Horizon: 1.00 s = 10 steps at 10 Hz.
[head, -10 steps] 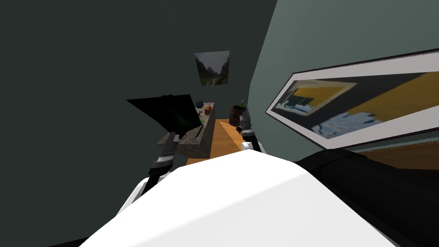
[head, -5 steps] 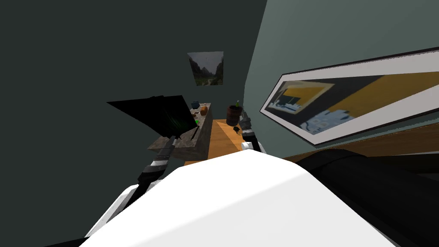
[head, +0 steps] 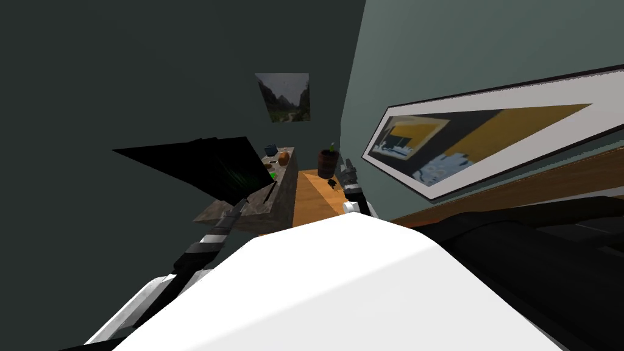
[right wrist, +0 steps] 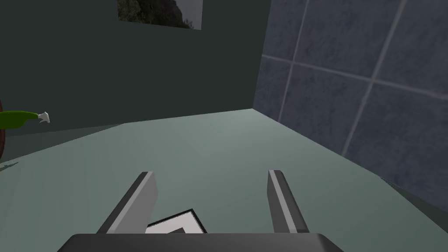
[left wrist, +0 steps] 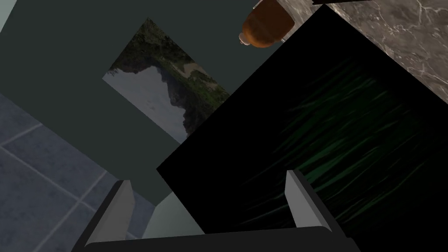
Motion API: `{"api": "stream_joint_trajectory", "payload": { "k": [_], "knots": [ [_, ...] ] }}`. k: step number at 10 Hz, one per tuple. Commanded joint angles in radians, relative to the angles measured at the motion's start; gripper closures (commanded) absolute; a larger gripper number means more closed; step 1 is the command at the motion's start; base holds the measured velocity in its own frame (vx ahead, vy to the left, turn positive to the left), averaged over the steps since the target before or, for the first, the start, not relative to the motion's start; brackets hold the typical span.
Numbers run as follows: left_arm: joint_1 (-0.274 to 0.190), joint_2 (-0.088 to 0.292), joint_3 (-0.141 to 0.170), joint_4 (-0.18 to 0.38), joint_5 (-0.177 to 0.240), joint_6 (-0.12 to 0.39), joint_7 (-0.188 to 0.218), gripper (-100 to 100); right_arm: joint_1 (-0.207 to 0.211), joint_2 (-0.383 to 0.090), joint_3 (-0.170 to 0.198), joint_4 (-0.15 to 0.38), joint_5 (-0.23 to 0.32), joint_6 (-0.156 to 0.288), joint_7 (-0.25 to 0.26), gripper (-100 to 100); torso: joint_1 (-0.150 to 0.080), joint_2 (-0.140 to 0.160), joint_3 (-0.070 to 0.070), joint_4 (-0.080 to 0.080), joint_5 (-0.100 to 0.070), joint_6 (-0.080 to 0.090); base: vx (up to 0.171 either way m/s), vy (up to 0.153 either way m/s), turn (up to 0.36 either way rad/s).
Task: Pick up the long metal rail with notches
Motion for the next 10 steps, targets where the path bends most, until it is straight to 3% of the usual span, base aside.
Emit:
{"api": "stream_joint_trajectory", "payload": {
  "k": [1,3,4,6,7,9,10],
  "knots": [
    [0.008,0.032,0.004,0.012,-0.012,0.008,0.006,-100,0.0,0.0,0.0,0.0,0.0,0.0,0.0,0,0.0,0.0,0.0,0.0,0.0,0.0,0.019,-0.051,-0.065],
    [0.063,0.104,0.035,0.055,-0.051,0.027,0.038,-100,0.0,0.0,0.0,0.0,0.0,0.0,0.0,0,0.002,0.0,0.0,0.0,0.0,0.0,0.028,-0.059,-0.186],
    [0.063,0.124,0.035,0.055,-0.051,0.027,0.038,-100,0.0,0.0,0.0,0.0,0.0,0.0,0.0,0,0.0,-0.001,-0.001,0.0,0.0,0.0,0.026,-0.052,-0.078],
    [0.123,0.192,0.057,0.099,-0.092,0.043,0.075,-100,0.0,0.0,0.0,0.0,0.0,0.0,0.0,0,0.001,-0.001,0.0,0.0,0.0,0.0,0.043,-0.067,-0.206],
    [0.123,0.212,0.057,0.099,-0.092,0.043,0.075,-100,0.0,0.0,0.0,0.0,0.0,0.0,0.0,0,0.0,-0.002,-0.001,0.0,0.0,0.0,0.043,-0.048,-0.077],
    [0.189,0.284,0.072,0.145,-0.135,0.055,0.117,-100,0.0,0.0,0.0,0.0,0.0,0.0,0.0,0,0.001,-0.002,-0.001,0.0,0.0,0.0,0.055,-0.054,-0.199],
    [0.189,0.295,0.072,0.145,-0.135,0.055,0.117,-100,0.0,0.0,0.0,0.0,0.0,0.0,0.0,0,0.0,-0.002,-0.001,-0.001,0.0,0.0,0.052,-0.039,-0.078]
  ]
}}
